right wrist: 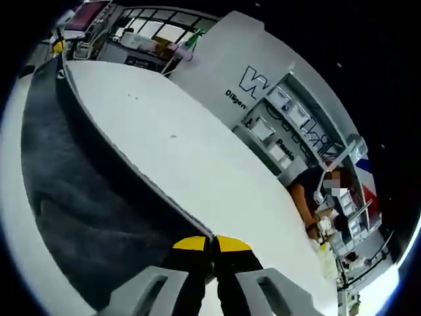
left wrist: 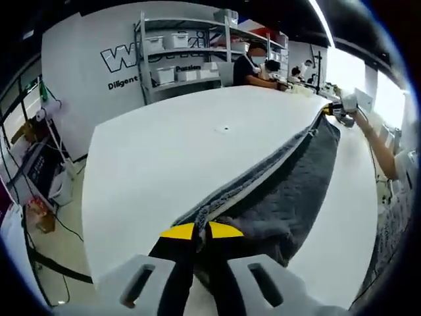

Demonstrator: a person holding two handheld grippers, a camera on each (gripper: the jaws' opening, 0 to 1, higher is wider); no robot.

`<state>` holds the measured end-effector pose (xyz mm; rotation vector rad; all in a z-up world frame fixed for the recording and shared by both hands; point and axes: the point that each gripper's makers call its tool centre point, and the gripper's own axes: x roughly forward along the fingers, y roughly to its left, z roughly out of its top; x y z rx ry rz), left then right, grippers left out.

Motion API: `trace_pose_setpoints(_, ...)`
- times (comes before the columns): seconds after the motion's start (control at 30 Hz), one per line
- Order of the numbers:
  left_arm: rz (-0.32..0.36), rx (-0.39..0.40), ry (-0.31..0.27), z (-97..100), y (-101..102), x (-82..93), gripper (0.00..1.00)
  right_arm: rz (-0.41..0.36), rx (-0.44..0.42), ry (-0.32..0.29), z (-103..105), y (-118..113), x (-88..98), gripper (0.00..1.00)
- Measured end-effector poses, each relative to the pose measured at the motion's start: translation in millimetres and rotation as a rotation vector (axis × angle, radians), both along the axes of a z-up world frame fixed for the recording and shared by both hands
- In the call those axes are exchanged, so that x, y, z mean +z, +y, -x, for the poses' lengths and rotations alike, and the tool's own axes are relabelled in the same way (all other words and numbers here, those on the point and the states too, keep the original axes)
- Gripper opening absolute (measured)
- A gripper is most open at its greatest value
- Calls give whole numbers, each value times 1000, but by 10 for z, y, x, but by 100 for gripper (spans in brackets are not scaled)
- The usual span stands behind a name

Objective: Fold the towel on the table until its edges align and the towel forms a compact rectangular stack.

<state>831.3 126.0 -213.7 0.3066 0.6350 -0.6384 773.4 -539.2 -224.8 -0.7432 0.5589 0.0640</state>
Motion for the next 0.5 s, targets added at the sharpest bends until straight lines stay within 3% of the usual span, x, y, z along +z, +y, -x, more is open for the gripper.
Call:
trace_pose_setpoints(0.27,-27,56,25,-122,53,-277,8,54,8,76,-112,13,-356,3)
trace_pose_setpoints(0.5,-24,87,13,-205,58,-388,9,78,11,117,-59,8,-488,4)
